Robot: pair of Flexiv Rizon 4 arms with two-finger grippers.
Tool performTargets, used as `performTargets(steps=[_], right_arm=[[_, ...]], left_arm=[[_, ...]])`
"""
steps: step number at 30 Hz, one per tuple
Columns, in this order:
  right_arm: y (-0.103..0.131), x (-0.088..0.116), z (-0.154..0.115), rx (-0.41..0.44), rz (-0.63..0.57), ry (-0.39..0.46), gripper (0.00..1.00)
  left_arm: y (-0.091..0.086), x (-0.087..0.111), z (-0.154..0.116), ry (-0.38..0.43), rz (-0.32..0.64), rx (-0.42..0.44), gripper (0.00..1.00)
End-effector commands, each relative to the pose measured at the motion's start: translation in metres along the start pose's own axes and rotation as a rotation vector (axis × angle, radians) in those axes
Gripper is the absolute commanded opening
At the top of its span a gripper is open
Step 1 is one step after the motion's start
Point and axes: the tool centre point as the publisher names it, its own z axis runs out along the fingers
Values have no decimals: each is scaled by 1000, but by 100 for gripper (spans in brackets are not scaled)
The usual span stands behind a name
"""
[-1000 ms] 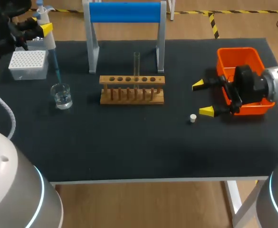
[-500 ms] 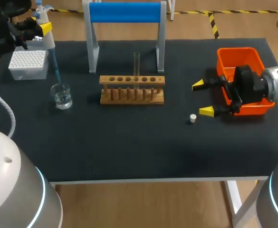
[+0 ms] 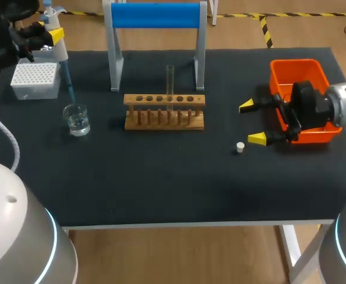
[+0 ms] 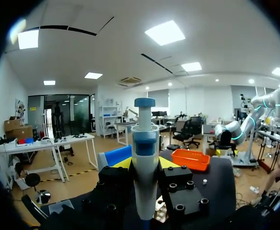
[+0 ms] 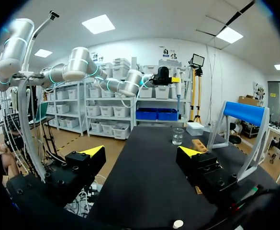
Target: Invert the test tube, pick up the pipette, mount the tip to pipette, aspirate from beaker and dispense into the tube, eject the tip, return the pipette, and cap with the stopper.
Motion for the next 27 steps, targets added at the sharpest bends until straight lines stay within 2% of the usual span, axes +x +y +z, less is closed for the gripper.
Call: performTargets(steps=[1,18,27], right_arm=[[1,1,-1,2,0,-1,100],[1,1,-1,2,0,-1,100],[7,0,77,102,9,49,100]], left_arm=[[0,1,0,-4,1,0,0],[0,1,0,-4,1,0,0],[0,1,0,-4,1,0,0]])
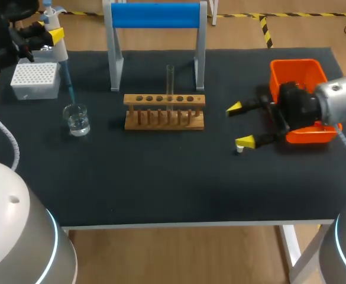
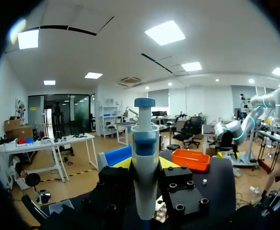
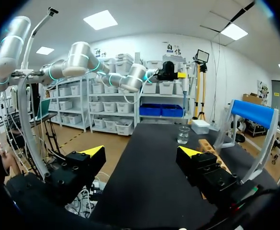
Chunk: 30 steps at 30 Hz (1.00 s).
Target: Invert the test tube, pick up the pipette, mount the tip to pipette, aspirate from beaker and dispense into the tube, eject the tip, return the pipette, and cap with the stopper.
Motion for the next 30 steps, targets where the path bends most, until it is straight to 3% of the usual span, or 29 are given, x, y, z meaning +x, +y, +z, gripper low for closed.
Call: performTargets(steps=[1,7,15,30], right_arm=[[4,-8,51,70,16,6,100],[5,-17,106,59,68,-3,100],[8,-32,161,127,45,-90,100],[14,-55,219,244,38,-255,100]], left_arm=[[1,0,0,-3,1,3,0],[1,0,0,-3,1,3,0],[1,0,0,-3,1,3,0],[1,0,0,-3,1,3,0]])
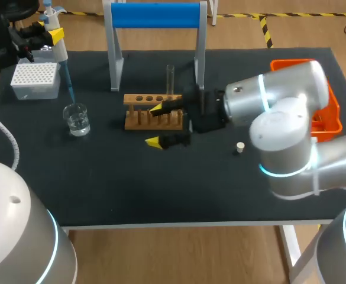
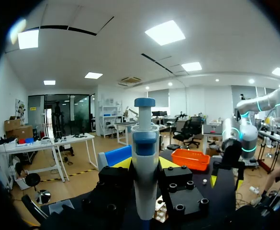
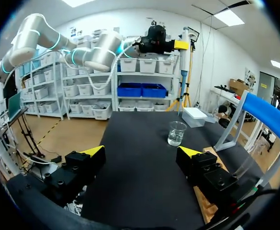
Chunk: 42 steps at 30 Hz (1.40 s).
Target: Invert the test tube, pick up the pipette, mount the tip to pipette, aspirate from beaker and dispense into the tube, eject the tip, return the pipette, and cap with the stopper.
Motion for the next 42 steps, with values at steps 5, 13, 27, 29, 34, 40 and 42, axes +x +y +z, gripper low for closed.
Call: performTargets(steps=[5,13,27,29,34,40,42], right_arm=[[10,-4,53,68,13,-103,100],[9,-14,73,89,38,-171,100],[6,-35,98,132,41,-271,100],[6,-39,100,126,48,-284,100],[8,-46,103,123,53,-300,100],[8,-48,104,124,55,-310,100],[8,-49,105,122,60,-311,100]], left_arm=[[0,1,0,-3,1,3,0],[0,1,0,-3,1,3,0],[0,1,0,-3,1,3,0],[0,1,0,-3,1,3,0],[0,1,0,-3,1,3,0],[0,1,0,-3,1,3,0],[0,1,0,-3,1,3,0]])
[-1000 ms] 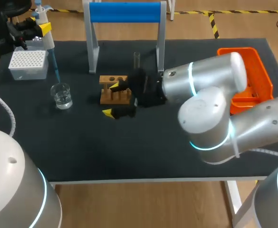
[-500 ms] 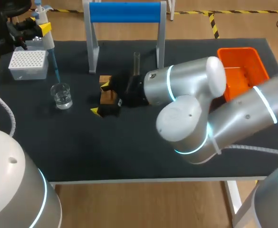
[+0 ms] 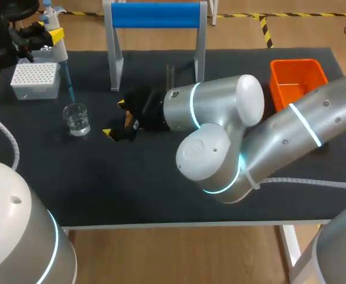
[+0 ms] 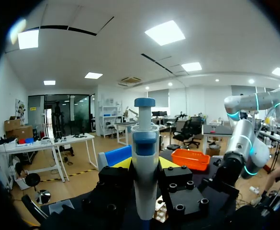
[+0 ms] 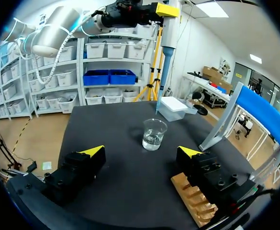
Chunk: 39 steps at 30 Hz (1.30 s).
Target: Invert the test tube, pick up the pipette, mount the tip to pipette, aspirate from beaker and dispense into the tube, eject the tip, return the pipette, and cap with the stopper.
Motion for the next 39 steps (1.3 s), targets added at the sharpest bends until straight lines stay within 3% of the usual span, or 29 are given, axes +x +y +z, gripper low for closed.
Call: performTargets(steps=[1,39], right_arm=[[-3,3,5,-7,5,-16,100],[-3,6,6,-10,0,-15,100]], left_arm=[[0,1,1,-3,1,1,0],[0,1,1,-3,1,1,0]])
